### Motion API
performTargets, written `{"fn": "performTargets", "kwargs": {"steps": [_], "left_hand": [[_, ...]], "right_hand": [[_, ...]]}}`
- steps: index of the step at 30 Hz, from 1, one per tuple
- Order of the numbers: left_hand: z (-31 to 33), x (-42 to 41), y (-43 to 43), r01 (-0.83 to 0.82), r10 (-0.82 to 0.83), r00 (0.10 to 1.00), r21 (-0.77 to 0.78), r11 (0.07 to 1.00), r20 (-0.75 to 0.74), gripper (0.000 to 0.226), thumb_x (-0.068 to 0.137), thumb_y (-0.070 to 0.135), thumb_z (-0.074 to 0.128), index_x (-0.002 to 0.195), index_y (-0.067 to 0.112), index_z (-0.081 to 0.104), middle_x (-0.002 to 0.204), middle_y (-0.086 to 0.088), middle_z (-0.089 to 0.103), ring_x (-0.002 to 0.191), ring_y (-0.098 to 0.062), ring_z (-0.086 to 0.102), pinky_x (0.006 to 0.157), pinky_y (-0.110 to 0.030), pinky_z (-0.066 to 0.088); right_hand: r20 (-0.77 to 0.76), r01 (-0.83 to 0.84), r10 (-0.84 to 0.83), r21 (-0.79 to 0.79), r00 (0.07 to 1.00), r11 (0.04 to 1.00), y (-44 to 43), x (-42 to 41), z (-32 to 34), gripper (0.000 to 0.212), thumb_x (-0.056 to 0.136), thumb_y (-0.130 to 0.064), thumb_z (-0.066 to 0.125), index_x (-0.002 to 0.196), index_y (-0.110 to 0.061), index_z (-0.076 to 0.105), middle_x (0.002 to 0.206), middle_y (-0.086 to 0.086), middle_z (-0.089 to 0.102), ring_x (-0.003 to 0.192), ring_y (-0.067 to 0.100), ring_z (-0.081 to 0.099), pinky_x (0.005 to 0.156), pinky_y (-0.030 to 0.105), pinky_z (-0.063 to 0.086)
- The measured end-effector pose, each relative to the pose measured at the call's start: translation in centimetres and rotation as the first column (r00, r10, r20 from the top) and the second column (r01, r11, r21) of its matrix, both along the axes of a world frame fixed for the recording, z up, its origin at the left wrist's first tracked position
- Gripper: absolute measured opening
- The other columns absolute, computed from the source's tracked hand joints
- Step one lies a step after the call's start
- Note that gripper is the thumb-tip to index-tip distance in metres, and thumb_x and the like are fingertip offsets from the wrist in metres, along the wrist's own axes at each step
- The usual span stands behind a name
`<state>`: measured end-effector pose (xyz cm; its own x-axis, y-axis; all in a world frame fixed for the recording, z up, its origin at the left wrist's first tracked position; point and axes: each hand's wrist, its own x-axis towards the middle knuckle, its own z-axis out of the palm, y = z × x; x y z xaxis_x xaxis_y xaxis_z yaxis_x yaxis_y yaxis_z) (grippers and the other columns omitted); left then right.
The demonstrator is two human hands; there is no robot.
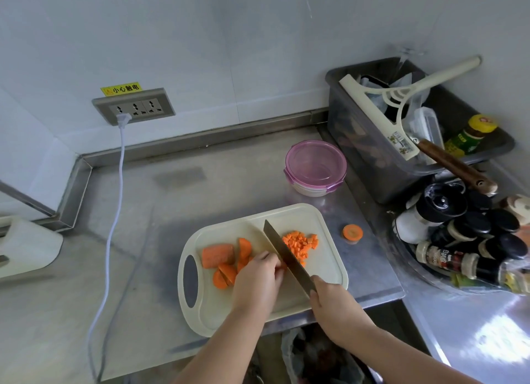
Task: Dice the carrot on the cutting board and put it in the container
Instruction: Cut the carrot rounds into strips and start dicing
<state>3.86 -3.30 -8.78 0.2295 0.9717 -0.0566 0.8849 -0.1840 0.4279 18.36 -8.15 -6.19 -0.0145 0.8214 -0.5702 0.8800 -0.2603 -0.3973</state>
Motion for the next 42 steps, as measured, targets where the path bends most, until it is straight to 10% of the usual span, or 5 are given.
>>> {"fn": "performTargets", "kwargs": {"steps": [11, 42], "left_hand": [[0.1, -0.9, 0.0, -0.083, 0.081, 0.994, 0.018, 0.996, 0.069, 0.018, 0.088, 0.033, 0.063, 0.097, 0.018, 0.068, 0.1, 0.006, 0.063, 0.089, -0.015, 0.063, 0.07, -0.024, 0.045], [-0.6, -0.8, -0.4, -0.047, 0.048, 0.999, -0.067, 0.997, 0.008, 0.017, 0.093, 0.02, 0.053, 0.102, 0.015, 0.066, 0.106, 0.001, 0.062, 0.092, -0.015, 0.062, 0.073, -0.021, 0.046]], "right_hand": [[0.054, -0.065, 0.057, 0.163, 0.997, 0.984, -1.1, 0.2, 0.6, 0.033, 0.101, -0.014, 0.032, 0.133, -0.019, 0.04, 0.075, -0.002, 0.052, 0.058, 0.018, 0.049, 0.049, 0.025, 0.037], [0.127, -0.121, 0.124, -0.032, 0.984, 0.992, -0.5, -1.3, -0.1, 0.037, 0.099, -0.011, 0.037, 0.135, -0.018, 0.037, 0.099, 0.003, 0.062, 0.085, 0.02, 0.065, 0.073, 0.033, 0.056]]}}
